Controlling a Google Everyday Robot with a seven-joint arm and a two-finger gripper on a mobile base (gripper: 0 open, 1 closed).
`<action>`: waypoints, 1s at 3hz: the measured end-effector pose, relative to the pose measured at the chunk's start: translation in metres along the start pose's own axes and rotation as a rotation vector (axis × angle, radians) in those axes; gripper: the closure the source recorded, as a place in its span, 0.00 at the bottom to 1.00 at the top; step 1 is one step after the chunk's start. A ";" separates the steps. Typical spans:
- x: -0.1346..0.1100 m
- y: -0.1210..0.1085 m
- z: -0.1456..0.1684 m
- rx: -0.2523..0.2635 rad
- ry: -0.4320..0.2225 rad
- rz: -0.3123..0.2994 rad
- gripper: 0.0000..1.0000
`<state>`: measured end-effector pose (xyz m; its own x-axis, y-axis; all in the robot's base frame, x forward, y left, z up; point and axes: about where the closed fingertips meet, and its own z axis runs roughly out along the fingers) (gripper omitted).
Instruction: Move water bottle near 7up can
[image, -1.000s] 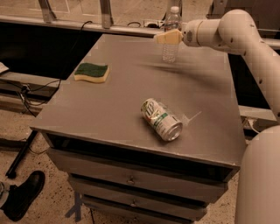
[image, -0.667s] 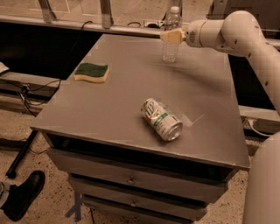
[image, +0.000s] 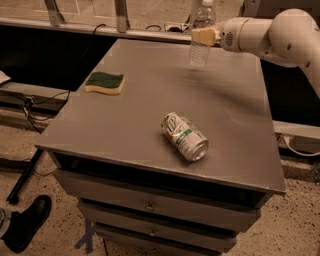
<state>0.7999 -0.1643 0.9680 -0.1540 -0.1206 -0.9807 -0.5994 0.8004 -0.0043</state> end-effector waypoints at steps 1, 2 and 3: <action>-0.001 0.003 -0.002 -0.004 -0.004 -0.001 1.00; -0.001 0.003 -0.001 -0.005 -0.004 -0.001 1.00; 0.003 0.016 -0.003 -0.038 0.019 0.008 1.00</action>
Offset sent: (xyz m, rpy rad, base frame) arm -0.0033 0.0003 0.0024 0.0021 -0.0048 0.0039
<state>0.7874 -0.1539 0.9656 -0.1735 -0.1262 -0.9767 -0.6272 0.7787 0.0108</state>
